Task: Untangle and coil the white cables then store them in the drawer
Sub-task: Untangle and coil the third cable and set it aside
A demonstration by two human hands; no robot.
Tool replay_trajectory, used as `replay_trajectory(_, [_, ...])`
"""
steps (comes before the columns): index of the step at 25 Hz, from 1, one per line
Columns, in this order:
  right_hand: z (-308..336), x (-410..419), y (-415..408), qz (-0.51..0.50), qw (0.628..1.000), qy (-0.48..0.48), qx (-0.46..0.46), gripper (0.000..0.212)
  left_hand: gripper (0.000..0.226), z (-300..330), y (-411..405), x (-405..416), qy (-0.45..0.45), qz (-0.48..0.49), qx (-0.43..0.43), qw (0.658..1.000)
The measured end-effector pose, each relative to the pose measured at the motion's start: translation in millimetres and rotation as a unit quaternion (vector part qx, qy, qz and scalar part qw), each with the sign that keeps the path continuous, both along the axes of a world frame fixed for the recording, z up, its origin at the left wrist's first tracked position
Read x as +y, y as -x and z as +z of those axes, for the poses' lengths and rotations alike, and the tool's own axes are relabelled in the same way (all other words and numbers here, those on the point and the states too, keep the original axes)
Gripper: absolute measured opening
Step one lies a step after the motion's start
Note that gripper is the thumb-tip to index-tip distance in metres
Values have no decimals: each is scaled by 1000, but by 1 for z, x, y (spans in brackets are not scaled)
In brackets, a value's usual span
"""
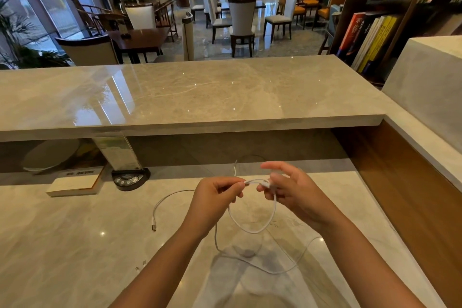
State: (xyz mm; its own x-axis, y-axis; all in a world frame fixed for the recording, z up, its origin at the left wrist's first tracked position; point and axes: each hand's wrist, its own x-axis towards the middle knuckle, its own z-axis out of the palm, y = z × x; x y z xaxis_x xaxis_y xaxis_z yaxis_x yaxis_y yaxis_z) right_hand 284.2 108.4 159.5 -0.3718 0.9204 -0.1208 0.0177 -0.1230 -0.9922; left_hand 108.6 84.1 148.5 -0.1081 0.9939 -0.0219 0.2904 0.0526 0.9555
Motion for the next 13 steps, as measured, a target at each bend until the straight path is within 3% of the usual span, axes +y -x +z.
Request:
replay_trajectory(2, [0,-2,1,15,998,-48,-37,45,12,-2,-1,2,-4,13,19,1000])
replay_trajectory(4, [-1,-5,2,18,983,-130,-129,51,12,-3,-2,2,1,18,26,1000])
replay_trajectory(7, [-8,-5,4,-31,923,-277,-265,28,12,-2,-3,2,11,8,32,999])
replay_trajectory(9, [-13,-3,5,-73,906,-323,-264,13,18,0,-4,2,35,-19,22,999])
replay_trajectory(13, [-20,5,0,-143,880,-391,-230,8,29,1,1,-2,72,-55,-29,995])
